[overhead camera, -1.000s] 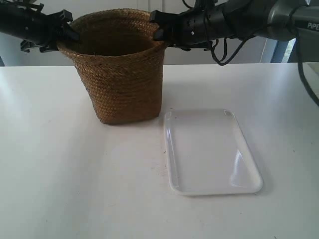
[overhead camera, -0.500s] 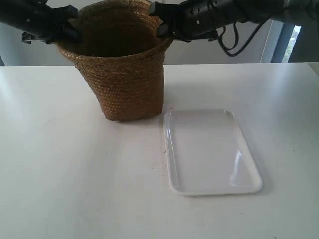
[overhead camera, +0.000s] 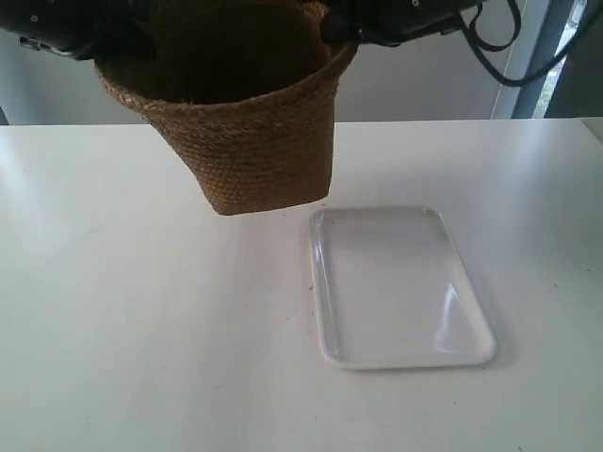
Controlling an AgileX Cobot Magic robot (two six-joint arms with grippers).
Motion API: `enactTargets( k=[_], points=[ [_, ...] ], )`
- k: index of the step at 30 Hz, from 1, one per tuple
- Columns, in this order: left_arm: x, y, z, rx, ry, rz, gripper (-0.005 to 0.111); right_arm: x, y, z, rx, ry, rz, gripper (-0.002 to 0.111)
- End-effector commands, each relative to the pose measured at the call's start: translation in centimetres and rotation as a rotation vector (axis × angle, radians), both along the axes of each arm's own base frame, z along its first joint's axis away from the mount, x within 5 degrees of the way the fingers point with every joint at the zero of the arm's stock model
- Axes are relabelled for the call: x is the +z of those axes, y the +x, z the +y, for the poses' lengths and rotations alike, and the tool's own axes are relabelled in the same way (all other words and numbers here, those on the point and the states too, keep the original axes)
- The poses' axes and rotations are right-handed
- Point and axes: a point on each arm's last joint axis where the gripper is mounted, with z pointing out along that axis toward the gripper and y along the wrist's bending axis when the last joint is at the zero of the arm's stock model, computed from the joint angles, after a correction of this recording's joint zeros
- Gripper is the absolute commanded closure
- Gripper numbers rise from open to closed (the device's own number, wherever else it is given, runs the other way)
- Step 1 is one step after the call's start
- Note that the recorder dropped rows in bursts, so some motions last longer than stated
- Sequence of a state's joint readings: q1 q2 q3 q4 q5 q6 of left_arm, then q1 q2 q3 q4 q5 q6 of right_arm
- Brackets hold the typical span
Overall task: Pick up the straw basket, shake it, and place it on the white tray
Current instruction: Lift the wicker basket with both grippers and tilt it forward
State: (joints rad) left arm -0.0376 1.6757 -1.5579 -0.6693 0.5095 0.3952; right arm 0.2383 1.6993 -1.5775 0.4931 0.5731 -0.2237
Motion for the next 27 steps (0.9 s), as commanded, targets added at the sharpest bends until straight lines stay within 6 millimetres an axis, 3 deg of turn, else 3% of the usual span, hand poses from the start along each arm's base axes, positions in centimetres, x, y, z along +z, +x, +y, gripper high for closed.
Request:
enactTargets(
  k=[1, 4, 12, 20, 23, 27],
  points=[
    [1.2, -3.4, -1.1, -0.012, 0.069, -0.126, 0.107, 1.5, -3.0, 0.8, 0.030, -0.086, -0.138, 0.108],
    [1.5, -5.2, -1.0, 0.021, 0.067, -0.168, 0.107, 0.7, -4.5, 0.8, 0.023, -0.088, -0.157, 0.108],
    [1.0, -9.6, -0.2, 0.037, 0.134, -0.237, 0.107, -3.3, -9.6, -1.6, -0.096, -0.046, -0.187, 0.108],
    [0.6, -12.7, -1.0, 0.019, 0.140, -0.288, 0.107, -4.1, -15.1, -1.6, -0.037, -0.032, -0.218, 0.108],
    [0.6, -15.2, -3.0, -0.075, 0.123, -0.308, 0.107, -4.6, -17.8, -0.7, 0.048, -0.022, -0.206, 0.108],
    [-0.1, -18.1, -3.1, -0.075, 0.115, -0.367, 0.107, -4.4, -19.8, -1.7, 0.019, 0.036, -0.259, 0.108]
  ],
)
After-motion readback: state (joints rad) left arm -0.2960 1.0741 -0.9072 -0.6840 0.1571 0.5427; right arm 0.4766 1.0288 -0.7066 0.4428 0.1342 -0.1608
